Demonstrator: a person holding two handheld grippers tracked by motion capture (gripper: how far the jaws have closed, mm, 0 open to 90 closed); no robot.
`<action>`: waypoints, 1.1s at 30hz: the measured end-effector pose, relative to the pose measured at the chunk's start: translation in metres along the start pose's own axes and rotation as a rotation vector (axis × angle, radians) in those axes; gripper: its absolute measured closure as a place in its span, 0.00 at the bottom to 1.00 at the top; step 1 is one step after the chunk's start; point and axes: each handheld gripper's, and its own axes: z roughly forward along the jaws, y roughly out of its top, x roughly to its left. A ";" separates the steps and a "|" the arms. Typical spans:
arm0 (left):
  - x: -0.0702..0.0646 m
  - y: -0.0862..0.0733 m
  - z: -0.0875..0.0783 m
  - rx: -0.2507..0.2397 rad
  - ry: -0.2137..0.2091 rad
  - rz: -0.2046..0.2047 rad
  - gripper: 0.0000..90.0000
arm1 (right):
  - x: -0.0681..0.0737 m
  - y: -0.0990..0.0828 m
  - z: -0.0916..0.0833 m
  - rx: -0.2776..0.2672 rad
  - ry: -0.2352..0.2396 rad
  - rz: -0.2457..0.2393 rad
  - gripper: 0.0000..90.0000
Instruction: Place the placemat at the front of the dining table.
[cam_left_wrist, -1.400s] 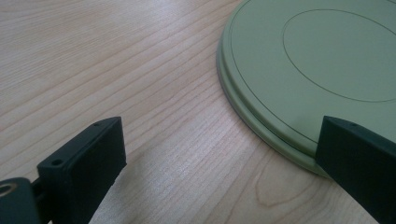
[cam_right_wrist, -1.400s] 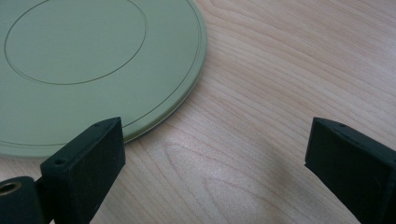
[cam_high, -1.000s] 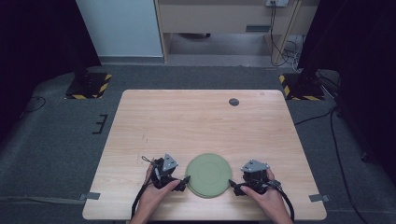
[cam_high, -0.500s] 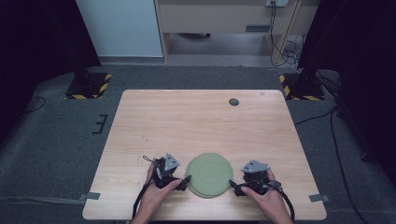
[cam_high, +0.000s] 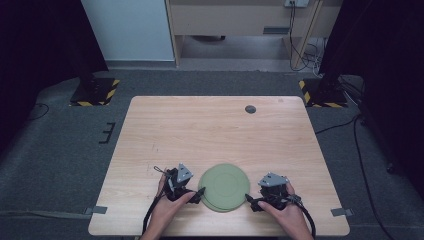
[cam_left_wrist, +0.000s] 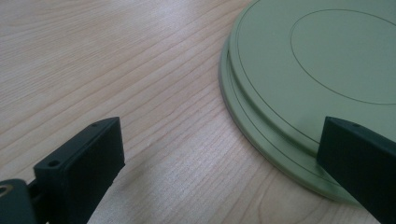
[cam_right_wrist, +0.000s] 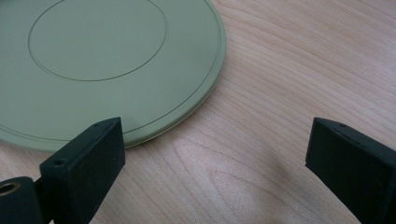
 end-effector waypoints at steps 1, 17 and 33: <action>0.000 0.000 0.000 0.000 -0.001 0.000 0.00 | 0.000 0.000 0.000 0.000 0.000 -0.001 0.05; -0.001 0.001 0.001 -0.002 0.011 -0.001 0.00 | 0.002 -0.001 -0.001 0.000 0.009 -0.015 0.05; -0.001 0.001 0.002 -0.003 0.017 -0.011 0.00 | 0.004 0.000 0.001 -0.002 0.022 -0.016 0.04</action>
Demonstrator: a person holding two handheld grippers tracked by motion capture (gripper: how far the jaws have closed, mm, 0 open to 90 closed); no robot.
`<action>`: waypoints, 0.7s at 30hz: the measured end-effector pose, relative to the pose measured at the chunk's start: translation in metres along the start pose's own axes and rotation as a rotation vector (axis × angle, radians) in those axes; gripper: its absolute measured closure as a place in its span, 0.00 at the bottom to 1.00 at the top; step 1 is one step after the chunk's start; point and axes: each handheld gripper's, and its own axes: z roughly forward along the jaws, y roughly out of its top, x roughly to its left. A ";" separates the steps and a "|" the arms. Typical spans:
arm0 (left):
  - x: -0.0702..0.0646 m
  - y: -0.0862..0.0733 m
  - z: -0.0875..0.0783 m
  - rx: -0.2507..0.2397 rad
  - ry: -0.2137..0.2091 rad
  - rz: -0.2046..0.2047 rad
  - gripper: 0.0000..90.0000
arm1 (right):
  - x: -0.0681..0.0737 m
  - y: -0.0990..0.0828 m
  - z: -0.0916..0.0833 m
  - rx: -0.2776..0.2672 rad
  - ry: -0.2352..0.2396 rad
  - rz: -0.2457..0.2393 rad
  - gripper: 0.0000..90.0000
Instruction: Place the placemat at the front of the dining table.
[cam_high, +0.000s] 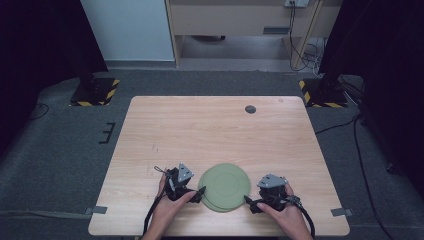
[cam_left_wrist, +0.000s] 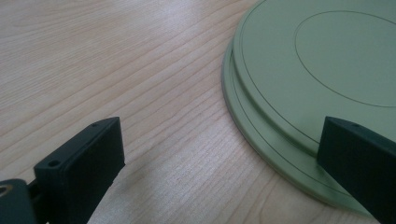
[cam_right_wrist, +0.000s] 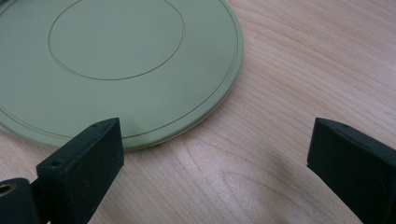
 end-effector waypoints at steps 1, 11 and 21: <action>0.000 0.000 0.000 0.000 0.001 -0.001 0.00 | 0.000 0.000 0.000 0.004 0.000 -0.004 0.04; 0.000 0.002 0.001 0.002 0.008 -0.005 0.01 | 0.000 0.003 0.003 0.014 -0.030 -0.011 0.01; 0.001 0.004 0.004 0.002 0.010 -0.011 0.01 | -0.005 0.004 0.005 0.013 -0.052 0.014 0.01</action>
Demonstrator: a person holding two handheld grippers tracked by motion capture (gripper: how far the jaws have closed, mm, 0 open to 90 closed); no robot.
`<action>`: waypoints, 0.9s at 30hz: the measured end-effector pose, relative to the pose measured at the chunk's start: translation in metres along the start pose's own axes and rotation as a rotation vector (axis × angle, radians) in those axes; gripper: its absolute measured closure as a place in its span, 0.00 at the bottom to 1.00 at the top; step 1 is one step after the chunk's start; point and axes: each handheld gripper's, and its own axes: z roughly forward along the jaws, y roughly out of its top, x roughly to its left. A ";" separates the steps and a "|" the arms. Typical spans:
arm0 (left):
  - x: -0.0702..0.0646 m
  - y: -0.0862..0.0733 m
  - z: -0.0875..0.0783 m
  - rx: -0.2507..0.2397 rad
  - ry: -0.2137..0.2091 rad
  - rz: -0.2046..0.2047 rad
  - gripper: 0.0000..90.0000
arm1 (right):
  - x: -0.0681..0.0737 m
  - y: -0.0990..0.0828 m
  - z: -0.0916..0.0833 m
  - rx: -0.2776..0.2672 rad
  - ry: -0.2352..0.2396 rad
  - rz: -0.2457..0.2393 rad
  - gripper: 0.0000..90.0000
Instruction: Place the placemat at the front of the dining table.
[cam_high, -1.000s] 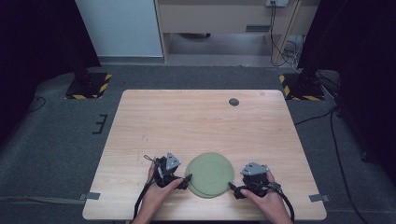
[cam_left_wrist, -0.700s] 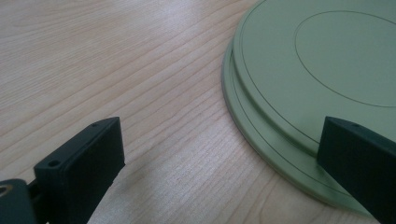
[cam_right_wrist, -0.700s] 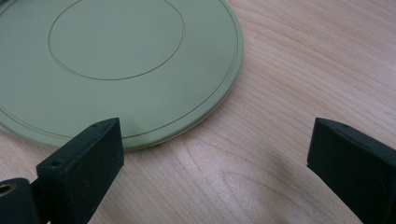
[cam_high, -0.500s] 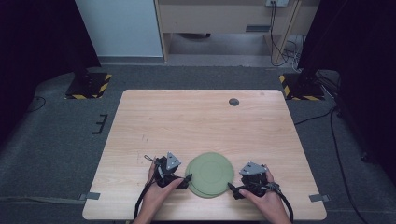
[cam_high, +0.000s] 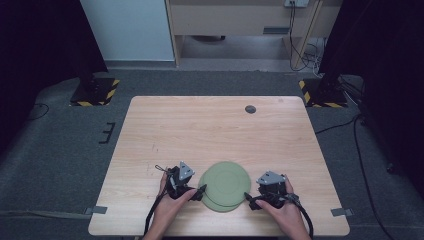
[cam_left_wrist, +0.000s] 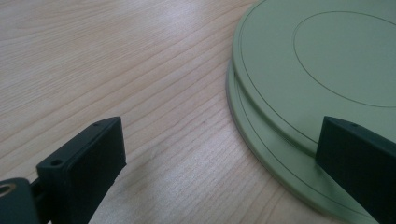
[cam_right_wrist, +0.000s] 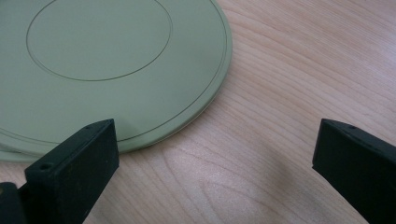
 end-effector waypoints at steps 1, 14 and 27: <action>0.000 0.000 0.000 0.000 0.000 0.000 0.01 | -0.001 0.000 0.000 -0.001 0.000 0.002 0.00; -0.002 0.001 0.000 -0.007 -0.006 0.010 0.04 | -0.005 0.001 -0.001 -0.021 -0.015 0.023 0.04; -0.002 0.000 -0.005 -0.017 -0.019 0.009 0.04 | 0.003 -0.002 -0.004 -0.006 0.020 -0.010 0.05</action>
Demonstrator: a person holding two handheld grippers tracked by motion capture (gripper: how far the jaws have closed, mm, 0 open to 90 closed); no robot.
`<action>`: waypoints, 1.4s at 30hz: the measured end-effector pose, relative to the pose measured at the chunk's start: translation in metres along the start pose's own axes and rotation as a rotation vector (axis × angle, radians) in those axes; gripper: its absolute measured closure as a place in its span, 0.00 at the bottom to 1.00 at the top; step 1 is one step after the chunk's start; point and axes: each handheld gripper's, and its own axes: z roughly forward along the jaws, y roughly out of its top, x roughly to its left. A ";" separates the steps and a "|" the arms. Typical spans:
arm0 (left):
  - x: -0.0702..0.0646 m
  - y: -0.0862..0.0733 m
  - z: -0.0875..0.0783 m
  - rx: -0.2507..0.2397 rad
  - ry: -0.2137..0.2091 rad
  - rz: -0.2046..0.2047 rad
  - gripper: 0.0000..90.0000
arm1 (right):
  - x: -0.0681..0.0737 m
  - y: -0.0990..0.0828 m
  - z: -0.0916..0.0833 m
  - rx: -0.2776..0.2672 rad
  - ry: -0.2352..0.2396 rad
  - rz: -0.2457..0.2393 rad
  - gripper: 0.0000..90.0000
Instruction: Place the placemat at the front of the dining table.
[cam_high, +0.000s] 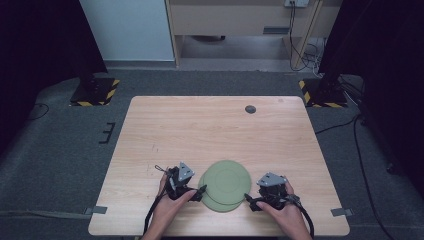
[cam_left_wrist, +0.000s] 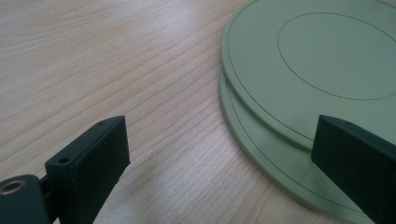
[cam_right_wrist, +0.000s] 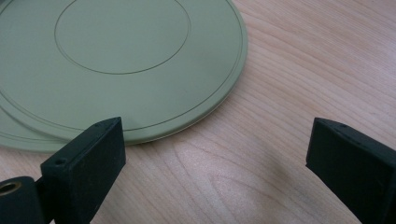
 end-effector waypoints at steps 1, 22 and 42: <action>0.000 0.000 0.000 0.001 -0.002 0.002 0.04 | 0.000 0.000 0.000 0.001 0.001 -0.002 0.05; -0.002 0.003 0.008 0.015 0.014 0.005 0.02 | -0.006 0.001 0.004 0.007 -0.026 0.024 0.01; -0.002 0.002 0.004 0.021 0.002 0.021 0.05 | -0.007 -0.001 0.003 0.001 -0.027 0.026 0.05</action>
